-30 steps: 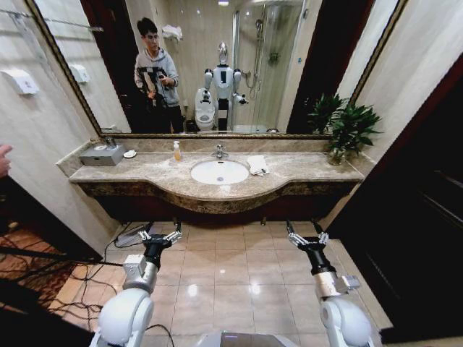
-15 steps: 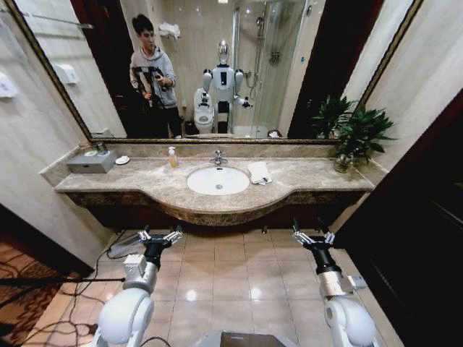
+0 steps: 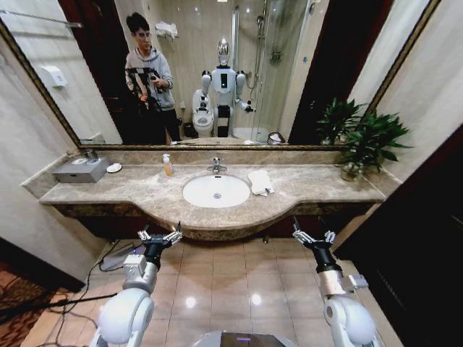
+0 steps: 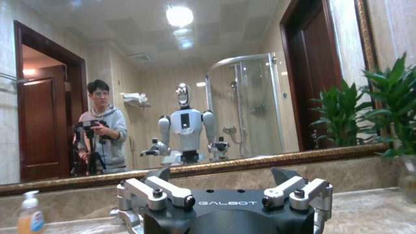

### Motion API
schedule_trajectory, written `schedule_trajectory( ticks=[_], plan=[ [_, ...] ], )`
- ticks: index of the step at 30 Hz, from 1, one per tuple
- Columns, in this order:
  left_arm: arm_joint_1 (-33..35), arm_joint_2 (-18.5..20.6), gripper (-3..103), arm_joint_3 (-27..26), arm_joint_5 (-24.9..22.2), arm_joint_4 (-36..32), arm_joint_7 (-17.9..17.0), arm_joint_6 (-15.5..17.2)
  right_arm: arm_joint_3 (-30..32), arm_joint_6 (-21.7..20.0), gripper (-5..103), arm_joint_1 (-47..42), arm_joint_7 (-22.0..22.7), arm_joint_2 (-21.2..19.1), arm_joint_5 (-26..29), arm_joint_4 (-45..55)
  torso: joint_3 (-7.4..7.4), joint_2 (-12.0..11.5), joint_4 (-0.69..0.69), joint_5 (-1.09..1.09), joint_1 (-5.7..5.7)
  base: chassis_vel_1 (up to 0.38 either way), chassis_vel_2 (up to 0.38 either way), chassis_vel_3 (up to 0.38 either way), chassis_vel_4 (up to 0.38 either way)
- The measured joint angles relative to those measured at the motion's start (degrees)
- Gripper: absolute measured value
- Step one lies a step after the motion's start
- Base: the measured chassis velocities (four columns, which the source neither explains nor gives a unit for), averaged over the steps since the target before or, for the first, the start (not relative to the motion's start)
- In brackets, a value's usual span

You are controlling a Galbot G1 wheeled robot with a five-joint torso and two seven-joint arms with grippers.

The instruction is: Pick up the towel from the sink counter and wipe the mirror surface.

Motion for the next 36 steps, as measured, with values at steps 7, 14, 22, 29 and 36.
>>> schedule_trajectory(
  ticks=[7,14,22,29,36],
  plan=[
    [0.0,0.0,100,0.0,0.0,0.0,0.0,0.0,0.0,0.8,100,0.4,-0.3,-0.2,0.1,-0.5,0.01,0.0,0.02,0.03,0.04,-0.275,0.266,0.26,-0.265],
    [0.0,0.0,100,0.0,0.0,0.0,0.0,0.0,-1.2,-0.2,100,0.5,1.4,-0.9,0.2,0.5,0.03,0.0,-0.01,0.01,0.1,-0.223,0.193,0.191,-0.159],
    [0.0,0.0,100,0.0,0.0,0.0,0.0,0.0,-7.4,-10.0,100,5.7,5.6,-4.4,-2.3,0.8,-0.01,0.0,0.0,0.0,-0.04,0.016,0.007,-0.039,-0.005],
    [0.0,0.0,100,0.0,0.0,0.0,0.0,0.0,-14.2,-15.7,100,16.3,8.6,-9.1,-1.4,-7.4,0.0,0.0,0.0,0.0,-0.01,0.029,-0.016,-0.008,0.024],
    [0.0,0.0,100,0.0,0.0,0.0,0.0,0.0,-23.4,-15.8,100,28.4,10.7,-11.0,-2.2,-23.2,0.02,0.0,0.04,0.02,0.05,-0.006,0.002,0.006,-0.009]
  ],
)
